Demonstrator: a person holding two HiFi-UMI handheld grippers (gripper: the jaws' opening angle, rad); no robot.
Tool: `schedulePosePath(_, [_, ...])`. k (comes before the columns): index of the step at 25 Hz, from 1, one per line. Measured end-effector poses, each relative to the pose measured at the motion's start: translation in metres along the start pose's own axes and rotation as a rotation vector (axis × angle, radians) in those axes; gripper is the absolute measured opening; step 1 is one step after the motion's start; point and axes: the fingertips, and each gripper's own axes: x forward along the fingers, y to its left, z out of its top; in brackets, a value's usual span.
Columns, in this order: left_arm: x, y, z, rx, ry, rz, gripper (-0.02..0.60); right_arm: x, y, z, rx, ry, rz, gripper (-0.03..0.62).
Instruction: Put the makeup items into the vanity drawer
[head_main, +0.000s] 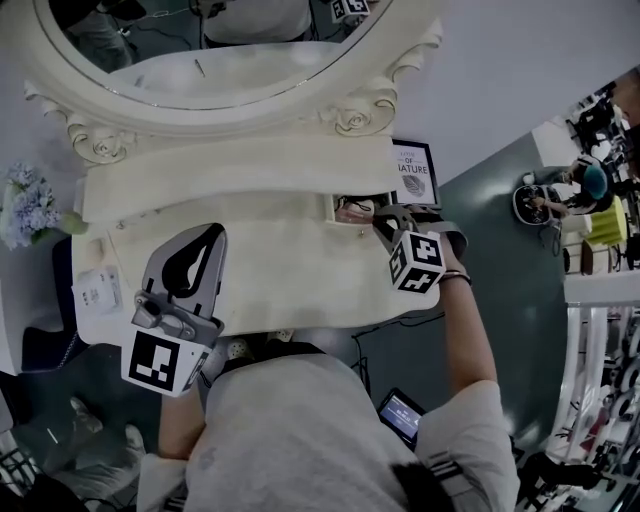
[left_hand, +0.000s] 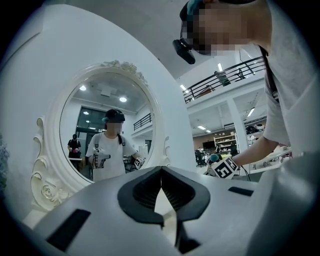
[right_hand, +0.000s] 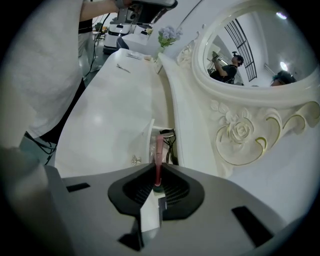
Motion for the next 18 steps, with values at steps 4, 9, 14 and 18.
schedulePosePath(4, [0.0, -0.002, -0.007, 0.014, 0.04, -0.011, 0.015, 0.006, -0.004, 0.0, -0.037, 0.0, 0.034, 0.046])
schedulePosePath(9, [0.001, 0.0, -0.007, 0.019, 0.052, 0.003, 0.015, 0.013, -0.004, -0.001, -0.069, 0.0, 0.078, 0.046])
schedulePosePath(14, [0.004, 0.002, -0.001, 0.014, 0.037, 0.021, 0.015, 0.017, -0.004, -0.002, -0.081, -0.002, 0.113, 0.046])
schedulePosePath(18, [0.005, 0.002, -0.002, 0.022, 0.05, 0.02, 0.015, 0.02, -0.006, -0.004, -0.075, 0.003, 0.134, 0.046])
